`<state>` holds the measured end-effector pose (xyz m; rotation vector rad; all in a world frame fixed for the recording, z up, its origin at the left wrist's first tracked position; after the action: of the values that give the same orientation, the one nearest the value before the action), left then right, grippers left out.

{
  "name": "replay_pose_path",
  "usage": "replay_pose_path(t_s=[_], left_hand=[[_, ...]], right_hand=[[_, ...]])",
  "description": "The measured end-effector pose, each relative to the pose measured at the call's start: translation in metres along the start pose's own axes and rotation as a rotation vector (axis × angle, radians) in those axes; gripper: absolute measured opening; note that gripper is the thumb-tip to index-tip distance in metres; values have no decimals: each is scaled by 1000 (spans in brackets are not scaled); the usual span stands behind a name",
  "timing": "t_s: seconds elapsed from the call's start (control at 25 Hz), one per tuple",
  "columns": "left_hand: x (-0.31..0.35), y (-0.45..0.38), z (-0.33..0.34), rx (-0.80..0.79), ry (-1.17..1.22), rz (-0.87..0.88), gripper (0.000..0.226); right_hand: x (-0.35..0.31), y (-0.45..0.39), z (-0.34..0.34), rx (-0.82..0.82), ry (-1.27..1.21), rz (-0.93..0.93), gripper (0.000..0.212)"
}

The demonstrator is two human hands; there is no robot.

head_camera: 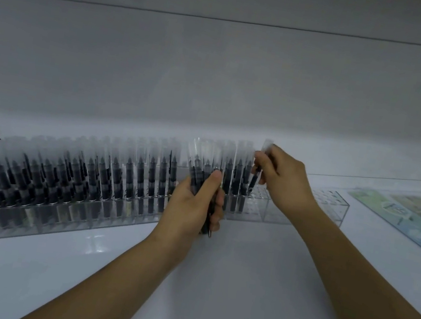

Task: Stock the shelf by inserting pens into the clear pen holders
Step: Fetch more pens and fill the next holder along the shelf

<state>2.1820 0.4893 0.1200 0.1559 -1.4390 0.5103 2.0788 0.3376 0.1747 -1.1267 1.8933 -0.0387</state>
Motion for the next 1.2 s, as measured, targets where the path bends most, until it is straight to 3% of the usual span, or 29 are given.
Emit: replay_pose_path(t_s=[0.28,0.44,0.52,0.6,0.68,0.84,0.96,1.08,1.2], left_hand=[[-2,-1,12,-106,-136,6,33],[-2,-2,9,-98,-154,16,35],[-2,-2,7,-76,-132,13,29],[-1,-2,6,-65,-104,14,23],[0,-2,6,-58,-67,26,20],[5,-1,8,-88,-81,78,28],[7,-1,8,-80,-84,86,25],[8,-1,8,-58,-61,82,16],[7,1,5,-33,-83,56,21]], right_hand=[[0,-10,6,-24,246,-26,43],[16,-9,10,-76,289,88,51],[15,-5,-7,44,276,117,55],[7,8,-33,263,109,108,53],[-7,19,-45,319,-133,21,46],[-45,22,-3,-123,-376,-124,33],[-56,22,14,-216,-284,-215,26],[-46,19,-2,-116,-445,-212,32],[-20,22,-43,213,-750,-137,33]])
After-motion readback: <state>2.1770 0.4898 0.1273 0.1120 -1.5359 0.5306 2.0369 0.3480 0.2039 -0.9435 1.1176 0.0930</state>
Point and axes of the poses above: each hand's wrist, its own y-axis away from the middle knuckle, its own z-axis out of the palm, x = y × z, the point moved 9 cm from there along -y, towards the middle knuckle, and after that the axes turned 13 degrees about -x, right-handed, at the moved point
